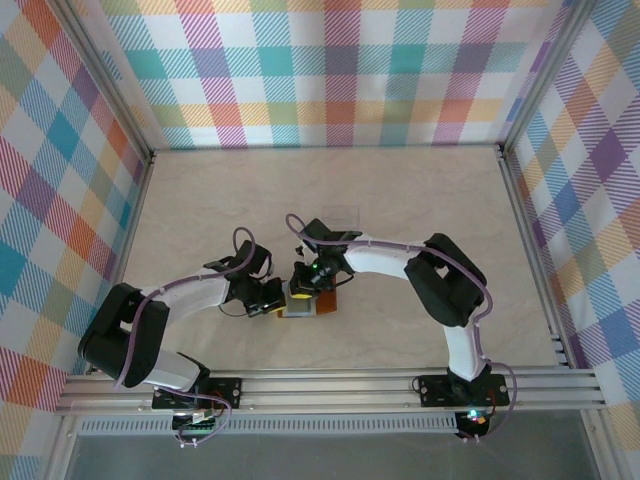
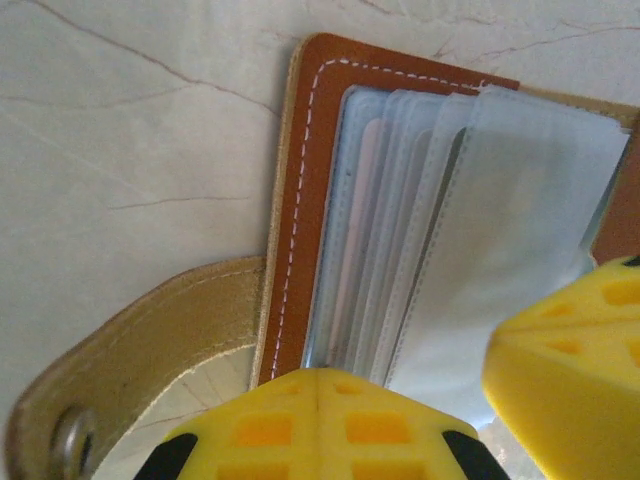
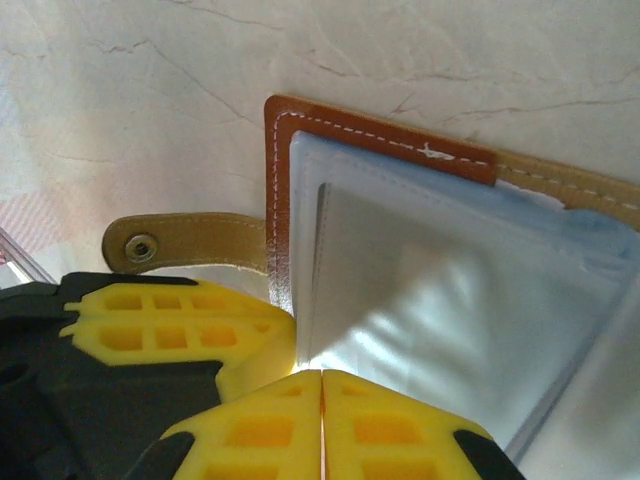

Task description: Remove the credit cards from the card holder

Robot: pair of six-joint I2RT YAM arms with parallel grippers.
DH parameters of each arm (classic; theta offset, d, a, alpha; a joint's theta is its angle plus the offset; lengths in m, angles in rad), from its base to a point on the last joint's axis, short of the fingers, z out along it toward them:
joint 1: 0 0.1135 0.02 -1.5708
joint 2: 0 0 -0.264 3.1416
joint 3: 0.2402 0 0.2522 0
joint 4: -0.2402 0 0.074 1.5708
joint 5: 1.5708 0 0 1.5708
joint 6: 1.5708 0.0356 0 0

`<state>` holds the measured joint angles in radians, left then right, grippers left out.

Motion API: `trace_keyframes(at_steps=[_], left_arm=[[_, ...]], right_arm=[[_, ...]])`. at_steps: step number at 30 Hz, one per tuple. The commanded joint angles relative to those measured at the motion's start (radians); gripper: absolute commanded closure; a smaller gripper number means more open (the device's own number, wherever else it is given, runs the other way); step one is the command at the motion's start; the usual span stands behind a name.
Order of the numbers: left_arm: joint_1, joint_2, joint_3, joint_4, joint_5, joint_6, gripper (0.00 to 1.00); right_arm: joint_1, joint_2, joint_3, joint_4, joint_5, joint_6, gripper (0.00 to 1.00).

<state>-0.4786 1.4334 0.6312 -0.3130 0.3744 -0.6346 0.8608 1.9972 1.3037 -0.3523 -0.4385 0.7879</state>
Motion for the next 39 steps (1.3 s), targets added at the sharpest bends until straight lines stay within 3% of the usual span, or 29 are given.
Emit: trace_keyframes(at_steps=[1, 12, 17, 29, 39], left_arm=[[0.011, 0.018, -0.038, 0.026, 0.032, -0.025, 1.00], [0.009, 0.008, -0.059, 0.063, 0.044, -0.037, 1.00], [0.009, -0.008, -0.059, 0.043, 0.027, -0.034, 1.00], [0.009, 0.015, -0.055, 0.046, 0.020, -0.028, 1.00], [0.011, 0.037, -0.044, 0.045, 0.024, -0.017, 1.00]], right_arm=[[0.008, 0.036, 0.018, 0.014, -0.006, 0.028, 0.89], [0.020, 0.063, 0.029, -0.037, 0.021, 0.018, 0.86], [0.021, 0.043, 0.034, -0.148, 0.131, -0.014, 0.79], [0.029, -0.008, 0.092, -0.320, 0.261, -0.067, 0.54], [0.039, 0.012, 0.153, -0.443, 0.379, -0.109, 0.43]])
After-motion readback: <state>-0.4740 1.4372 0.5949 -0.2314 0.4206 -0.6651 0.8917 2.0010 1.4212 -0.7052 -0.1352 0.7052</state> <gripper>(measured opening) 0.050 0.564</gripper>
